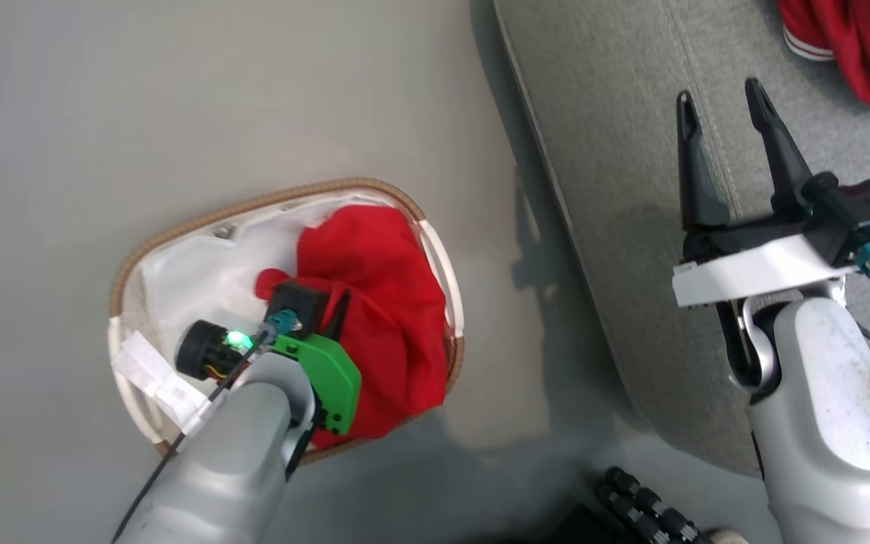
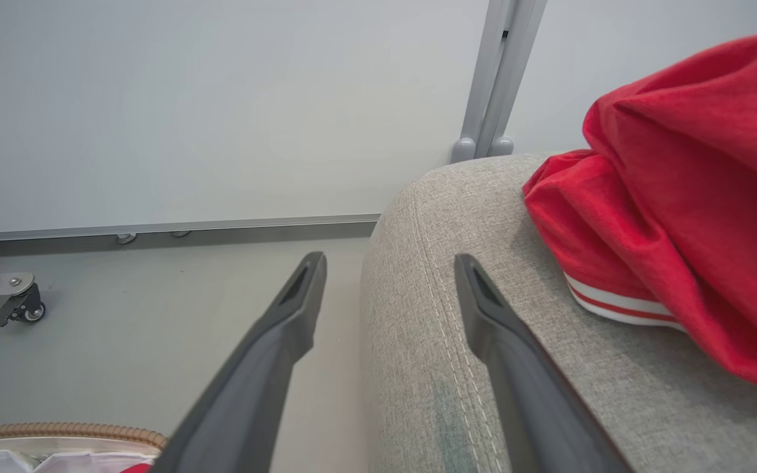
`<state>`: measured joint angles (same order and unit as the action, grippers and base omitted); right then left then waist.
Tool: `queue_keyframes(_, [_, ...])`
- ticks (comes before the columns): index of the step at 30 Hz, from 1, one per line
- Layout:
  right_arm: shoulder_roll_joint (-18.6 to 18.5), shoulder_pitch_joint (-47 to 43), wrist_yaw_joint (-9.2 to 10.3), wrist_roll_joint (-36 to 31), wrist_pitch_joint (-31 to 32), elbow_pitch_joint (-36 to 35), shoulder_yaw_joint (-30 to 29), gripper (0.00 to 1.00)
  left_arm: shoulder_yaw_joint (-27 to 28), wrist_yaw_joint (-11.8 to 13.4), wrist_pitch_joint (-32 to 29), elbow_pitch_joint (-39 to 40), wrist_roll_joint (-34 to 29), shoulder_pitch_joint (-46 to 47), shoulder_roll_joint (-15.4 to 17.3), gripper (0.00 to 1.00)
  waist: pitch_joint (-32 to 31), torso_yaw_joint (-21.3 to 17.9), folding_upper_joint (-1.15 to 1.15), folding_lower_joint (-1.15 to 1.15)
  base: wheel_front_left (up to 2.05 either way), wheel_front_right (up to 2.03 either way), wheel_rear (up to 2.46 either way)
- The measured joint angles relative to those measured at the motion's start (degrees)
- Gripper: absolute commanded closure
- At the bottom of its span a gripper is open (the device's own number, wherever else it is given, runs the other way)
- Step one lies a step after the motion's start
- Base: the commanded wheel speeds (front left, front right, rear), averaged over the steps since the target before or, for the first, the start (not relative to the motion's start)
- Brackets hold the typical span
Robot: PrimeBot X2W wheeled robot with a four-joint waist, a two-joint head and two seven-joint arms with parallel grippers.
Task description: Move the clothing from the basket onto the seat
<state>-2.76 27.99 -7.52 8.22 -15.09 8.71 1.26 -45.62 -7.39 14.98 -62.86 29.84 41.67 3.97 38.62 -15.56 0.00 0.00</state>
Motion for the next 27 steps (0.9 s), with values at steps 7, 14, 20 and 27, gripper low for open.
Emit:
queue_keyframes(7, [0.0,-4.5,0.00,-2.6,0.0,2.0,-2.0,0.00,1.1,0.1,0.1,11.2,-3.7,-4.7,0.7,1.00,-7.4,3.3,0.00,0.00,0.00,0.00,0.00])
queue_keyframes(14, [0.0,-9.8,0.00,-3.6,0.0,3.8,-1.9,0.00,4.4,0.2,0.1,23.0,-8.2,-7.6,2.4,1.00,-16.1,6.3,0.00,0.00,0.00,0.00,0.00])
queue_keyframes(20, [0.0,-13.8,0.00,-3.7,0.0,5.0,-1.2,0.00,4.6,0.1,0.1,29.3,-11.1,-7.9,2.6,1.00,-23.6,8.4,0.00,0.00,0.00,0.00,0.00])
queue_keyframes(27, [0.0,-17.0,0.00,-4.3,0.0,6.1,0.3,0.00,4.4,0.0,0.1,33.9,-13.0,-2.8,2.8,1.00,-32.4,10.4,0.00,0.00,0.00,0.00,0.00])
